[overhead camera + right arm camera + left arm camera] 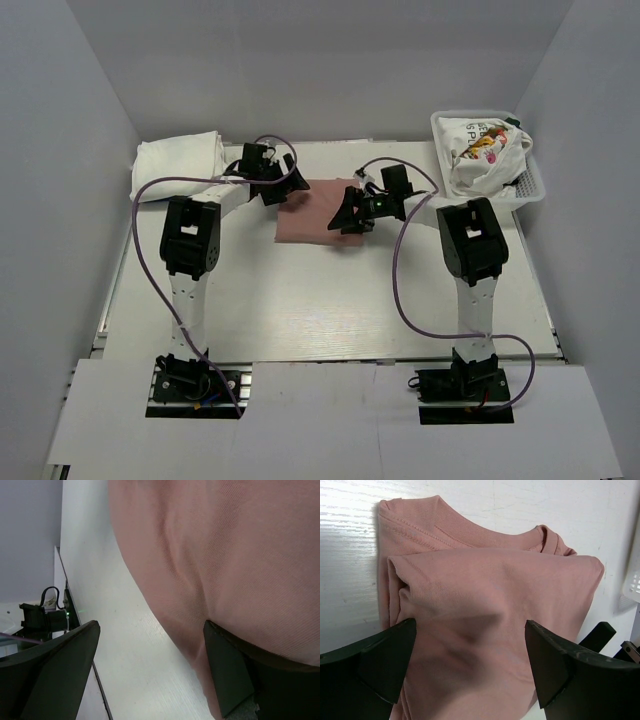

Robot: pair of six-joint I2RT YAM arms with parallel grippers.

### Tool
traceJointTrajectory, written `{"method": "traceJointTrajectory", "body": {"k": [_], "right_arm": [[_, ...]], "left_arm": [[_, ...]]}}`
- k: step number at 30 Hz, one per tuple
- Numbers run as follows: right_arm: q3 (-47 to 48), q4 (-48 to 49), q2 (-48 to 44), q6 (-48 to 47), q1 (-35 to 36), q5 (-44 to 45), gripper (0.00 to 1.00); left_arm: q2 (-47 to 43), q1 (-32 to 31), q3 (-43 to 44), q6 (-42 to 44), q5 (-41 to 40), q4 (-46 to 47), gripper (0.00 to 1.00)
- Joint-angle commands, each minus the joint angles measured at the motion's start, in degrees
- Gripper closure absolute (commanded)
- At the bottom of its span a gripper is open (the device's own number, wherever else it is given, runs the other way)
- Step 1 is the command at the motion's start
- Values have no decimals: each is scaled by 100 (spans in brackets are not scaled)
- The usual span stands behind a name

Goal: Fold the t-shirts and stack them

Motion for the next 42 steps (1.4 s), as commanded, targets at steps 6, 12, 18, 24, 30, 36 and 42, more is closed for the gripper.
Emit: {"method": "traceJointTrajectory", "body": {"k": [6,12,18,24,30,36,42], "right_arm": [[287,-758,-1216,-716,29,552,10],[-565,-1170,-2464,-1033,11,1096,10],[-1515,-1188,-3361,-1165,-6,1553,10],[-1691,-1321,-3696,-1226,-6,1704,10],[-1770,-1189,-3819,-1296,-15,1484,10],[-1788,-1198,-3836,-1332,-24,1615,10],[-1770,-1180,-3810,-1349,-24,1730,10]], "left_arm": [[-627,33,240,505,-360,-387,0],[-1163,-99,-146,849,-879,-871,0],[-1173,-99,-384,1041,-1151,-1117,0],[-681,-99,-182,1498,-486,-1257,0],[-434,-204,-182,2069,-151,-1310,3],[5,-397,100,2343,-105,-1670,17],[251,-459,284,2457,-289,-1731,54]]}}
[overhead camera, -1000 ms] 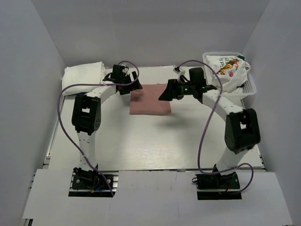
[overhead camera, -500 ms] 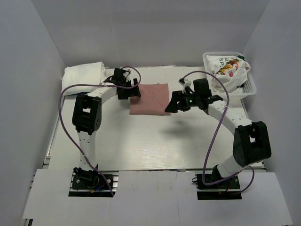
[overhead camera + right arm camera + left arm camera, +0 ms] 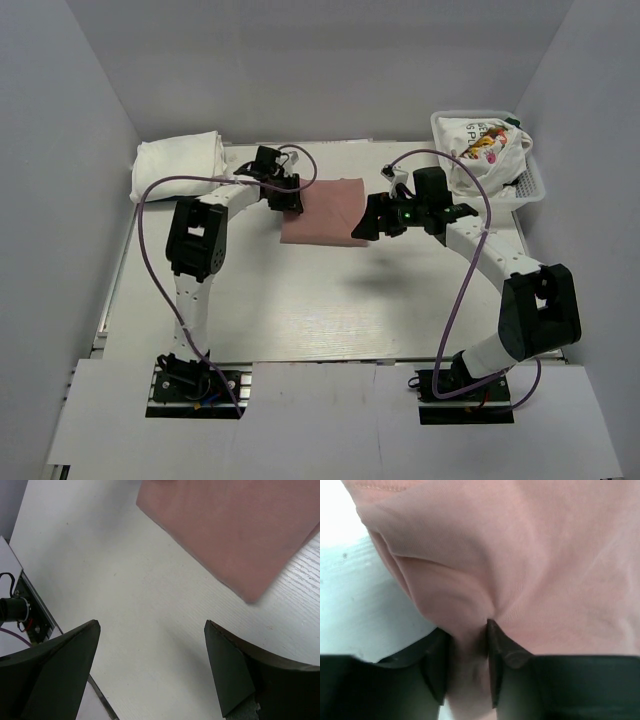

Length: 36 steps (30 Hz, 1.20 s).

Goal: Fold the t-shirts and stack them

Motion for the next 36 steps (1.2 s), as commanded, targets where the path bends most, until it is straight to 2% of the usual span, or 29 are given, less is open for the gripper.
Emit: {"method": "traceJointTrajectory", "body": {"k": [1,3,4,5,16,22,29,36], "right_arm": [[11,136,-127,-108,-37,88,10],[2,101,-153,-125,-54,167,10],[11,100,-171,-125,-37,194,10],[-15,83,-171,-134,-37,272,10],[-156,188,-443,-134,-28,571,10],[-156,206,-479,-143,-19,616,10],[-200,250,-531,-99,-19,633,10],[-235,285,-505,-64,-19,633,10]], "left_arm": [[267,-85,251,199,-27,-436,58],[319,-33,427,269,-106,-567,77],[319,-33,593,374,-167,-568,98],[319,19,673,436,-342,-646,100],[-779,143,1086,2536,-1747,-743,100],[-963,328,1746,3142,-2172,-1297,100],[-1385,626,1870,3687,-2725,-1228,100],[-1509,925,2185,4189,-2893,-876,100]]}}
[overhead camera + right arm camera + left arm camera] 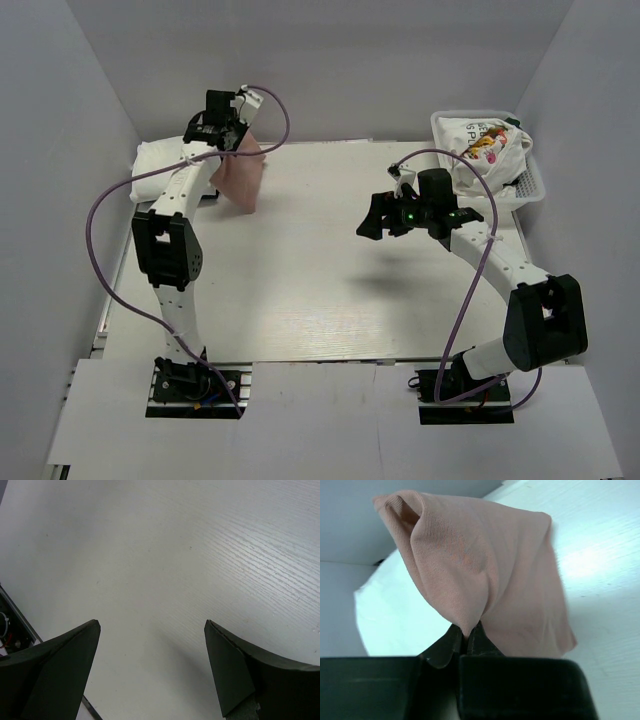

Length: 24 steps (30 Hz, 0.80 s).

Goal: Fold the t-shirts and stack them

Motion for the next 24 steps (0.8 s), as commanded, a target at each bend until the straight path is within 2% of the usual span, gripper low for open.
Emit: {"method": "traceJointTrajectory", "body": {"k": [1,15,24], "right_arm": [[-30,195,-147,-49,-8,32,10],[14,143,20,74,-17,-38,10],[50,187,99,118,-17,-38,10]], "left_arm": [[-543,119,345,413,-213,338,100],[-595,681,1084,492,24,750,100],[-534,1059,724,334,95,996,100]]}}
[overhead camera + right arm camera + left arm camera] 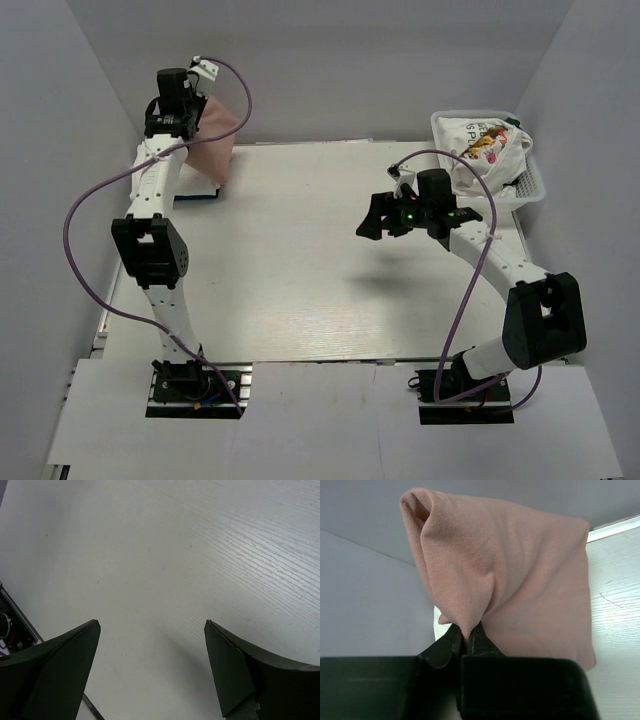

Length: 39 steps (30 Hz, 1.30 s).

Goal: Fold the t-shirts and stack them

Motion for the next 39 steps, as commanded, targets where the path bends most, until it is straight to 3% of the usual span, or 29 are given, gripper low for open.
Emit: {"method": "traceJointTrajectory", "body": {"k": [1,16,24,31,35,39], "right_arm": [[110,158,67,46,-9,-10,10],[858,-158,910,231,-8,-88,10],[1218,-298,1280,319,9,-203,10],[1420,-378,1560,336,-17,-255,10],[1587,-492,1640,354,0,-343,10],[1508,-396,1474,345,9,-300,10]], "left_arm": [[-445,233,-128,-38,66,400,100],[179,1147,-568,-143,277,1006,100],[646,1332,-498,-143,707,1121,100],[1015,1438,-472,-82,498,1524,100],[1129,1438,-410,-433,-352,1928,0],[945,1438,-410,-740,-707,1921,0]]}}
